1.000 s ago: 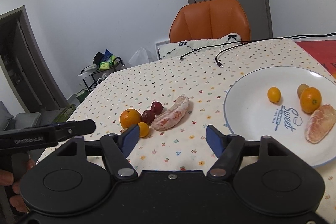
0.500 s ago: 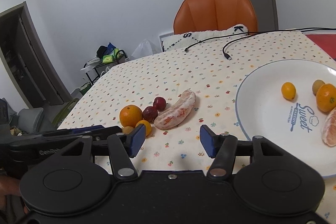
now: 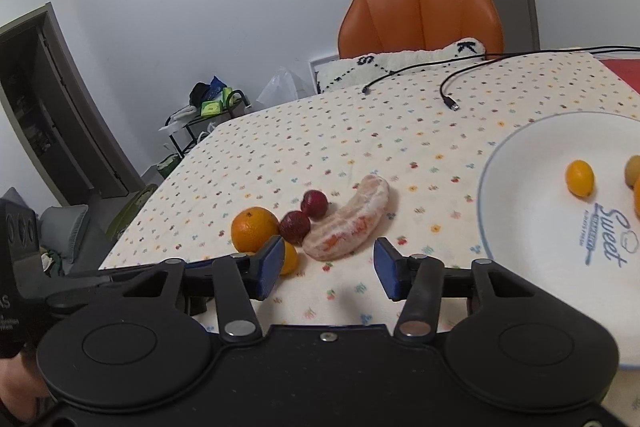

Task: Organize fruits
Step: 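Grasp a brown kiwi with the left gripper while the right gripper grasps a red plum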

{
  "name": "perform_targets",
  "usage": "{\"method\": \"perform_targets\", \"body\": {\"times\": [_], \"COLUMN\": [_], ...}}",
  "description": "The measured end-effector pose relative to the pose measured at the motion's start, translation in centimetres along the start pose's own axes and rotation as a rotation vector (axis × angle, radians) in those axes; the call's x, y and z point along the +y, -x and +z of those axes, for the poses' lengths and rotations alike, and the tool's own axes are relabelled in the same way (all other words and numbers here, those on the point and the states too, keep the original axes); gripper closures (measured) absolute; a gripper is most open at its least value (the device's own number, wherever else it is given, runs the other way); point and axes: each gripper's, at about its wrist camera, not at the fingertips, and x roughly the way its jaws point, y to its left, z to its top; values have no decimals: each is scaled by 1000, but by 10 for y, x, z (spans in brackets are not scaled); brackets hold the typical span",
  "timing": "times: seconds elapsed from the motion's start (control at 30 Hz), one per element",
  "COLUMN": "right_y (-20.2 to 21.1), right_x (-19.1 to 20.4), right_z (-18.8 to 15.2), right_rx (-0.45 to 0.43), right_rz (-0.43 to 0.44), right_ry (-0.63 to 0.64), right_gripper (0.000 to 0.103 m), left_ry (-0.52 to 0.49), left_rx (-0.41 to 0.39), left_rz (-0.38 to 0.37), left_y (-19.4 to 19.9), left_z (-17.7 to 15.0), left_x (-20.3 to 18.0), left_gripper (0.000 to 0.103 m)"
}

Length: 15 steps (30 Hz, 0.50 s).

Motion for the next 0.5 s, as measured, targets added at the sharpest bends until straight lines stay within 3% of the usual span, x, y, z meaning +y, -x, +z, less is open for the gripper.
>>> {"method": "perform_targets", "body": {"times": [0.5], "right_y": [-32], "right_x": [19], "right_z": [13], "right_rx": [15], "right_rz": [34], "right_ry": [40], "right_gripper": [62], "left_ry": [44], "left_rx": [-30], "left_rz": [42], "left_y": [11], "left_z": [11], "left_x": [23], "left_gripper": [79]}}
